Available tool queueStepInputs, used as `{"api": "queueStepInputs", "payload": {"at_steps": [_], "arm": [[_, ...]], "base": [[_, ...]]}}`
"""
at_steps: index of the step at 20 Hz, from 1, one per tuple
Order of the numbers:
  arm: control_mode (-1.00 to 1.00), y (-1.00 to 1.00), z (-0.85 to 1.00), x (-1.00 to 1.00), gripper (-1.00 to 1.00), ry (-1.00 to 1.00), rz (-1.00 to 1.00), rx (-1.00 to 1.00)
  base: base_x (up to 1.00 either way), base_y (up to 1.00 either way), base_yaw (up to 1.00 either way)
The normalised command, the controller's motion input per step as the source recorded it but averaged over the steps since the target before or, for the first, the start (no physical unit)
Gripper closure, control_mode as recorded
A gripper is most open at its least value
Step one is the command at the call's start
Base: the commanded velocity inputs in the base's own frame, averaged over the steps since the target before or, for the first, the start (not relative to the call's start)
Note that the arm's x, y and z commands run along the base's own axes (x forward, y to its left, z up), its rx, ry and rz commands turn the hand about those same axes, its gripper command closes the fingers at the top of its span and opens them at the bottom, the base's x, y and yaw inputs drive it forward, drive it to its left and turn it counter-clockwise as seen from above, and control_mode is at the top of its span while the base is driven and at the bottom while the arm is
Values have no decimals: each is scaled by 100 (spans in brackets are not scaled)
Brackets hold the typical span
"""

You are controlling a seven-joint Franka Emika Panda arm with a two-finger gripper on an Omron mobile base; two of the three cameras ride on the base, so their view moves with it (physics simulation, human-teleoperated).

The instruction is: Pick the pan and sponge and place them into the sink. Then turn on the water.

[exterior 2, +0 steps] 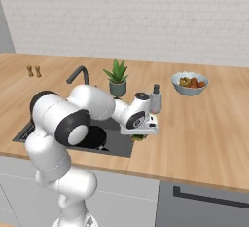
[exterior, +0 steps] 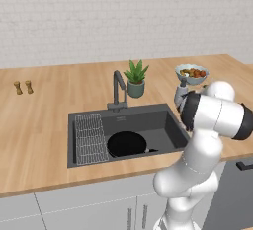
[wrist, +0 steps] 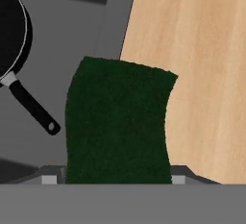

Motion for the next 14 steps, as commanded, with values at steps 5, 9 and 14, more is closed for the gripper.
{"api": "queueStepInputs", "payload": {"at_steps": [5, 9, 14], "arm": [[-100, 87, 13, 0, 100, 1, 3, 0], [-100, 90, 2, 0, 100, 1, 6, 0], [-100, 81, 0, 7, 100, 0, 12, 2]], "base": [[0, 0, 0], [0, 0, 0], [0, 0, 0]]}}
